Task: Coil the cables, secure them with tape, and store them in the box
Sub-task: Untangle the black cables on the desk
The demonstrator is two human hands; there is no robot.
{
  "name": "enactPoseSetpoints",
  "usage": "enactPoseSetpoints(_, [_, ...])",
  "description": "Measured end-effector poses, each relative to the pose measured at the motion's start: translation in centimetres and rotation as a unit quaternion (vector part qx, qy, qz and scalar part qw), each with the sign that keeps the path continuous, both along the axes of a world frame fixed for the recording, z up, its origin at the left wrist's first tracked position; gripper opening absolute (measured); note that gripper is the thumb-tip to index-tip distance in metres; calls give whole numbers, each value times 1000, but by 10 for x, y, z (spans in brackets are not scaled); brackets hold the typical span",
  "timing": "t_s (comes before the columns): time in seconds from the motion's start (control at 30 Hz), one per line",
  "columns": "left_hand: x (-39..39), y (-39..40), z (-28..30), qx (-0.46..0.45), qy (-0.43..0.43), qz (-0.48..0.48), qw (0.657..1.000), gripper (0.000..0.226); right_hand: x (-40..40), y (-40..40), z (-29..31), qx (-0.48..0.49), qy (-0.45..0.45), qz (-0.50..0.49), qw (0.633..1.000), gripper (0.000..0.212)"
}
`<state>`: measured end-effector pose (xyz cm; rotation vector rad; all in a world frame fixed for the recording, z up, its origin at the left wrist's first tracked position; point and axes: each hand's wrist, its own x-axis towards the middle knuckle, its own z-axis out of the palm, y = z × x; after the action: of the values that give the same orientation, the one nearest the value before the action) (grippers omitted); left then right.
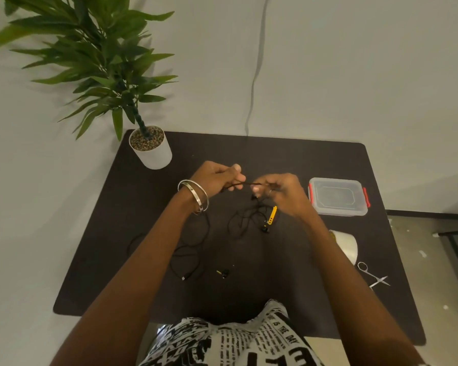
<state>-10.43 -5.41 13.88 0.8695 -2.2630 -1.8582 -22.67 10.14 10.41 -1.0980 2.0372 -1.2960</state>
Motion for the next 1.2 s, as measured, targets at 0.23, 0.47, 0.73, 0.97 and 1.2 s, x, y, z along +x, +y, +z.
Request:
enactPoseSetpoints(0.23, [16,-21,-3,105,27,221,969,21,-39,40,-34,385,192,-168,887,19])
enactPoseSetpoints(0.47, [6,6,16,280,-5,124,952,14,-5,2,16,95,-1,29,995,61])
enactPoseSetpoints(0.73, [4,3,21,347,31,113,931,16,6,-15,5,-57,-226,21,972,14])
enactPoseSetpoints(0.97, [7,9,13,382,-69,-23,921,35,-26,-15,11,-73,-20,-55,996,7])
enactPoseSetpoints(1.2, [2,21,17,518,56,-64,851,37,-17,-15,-6,-37,3,-11,999,14])
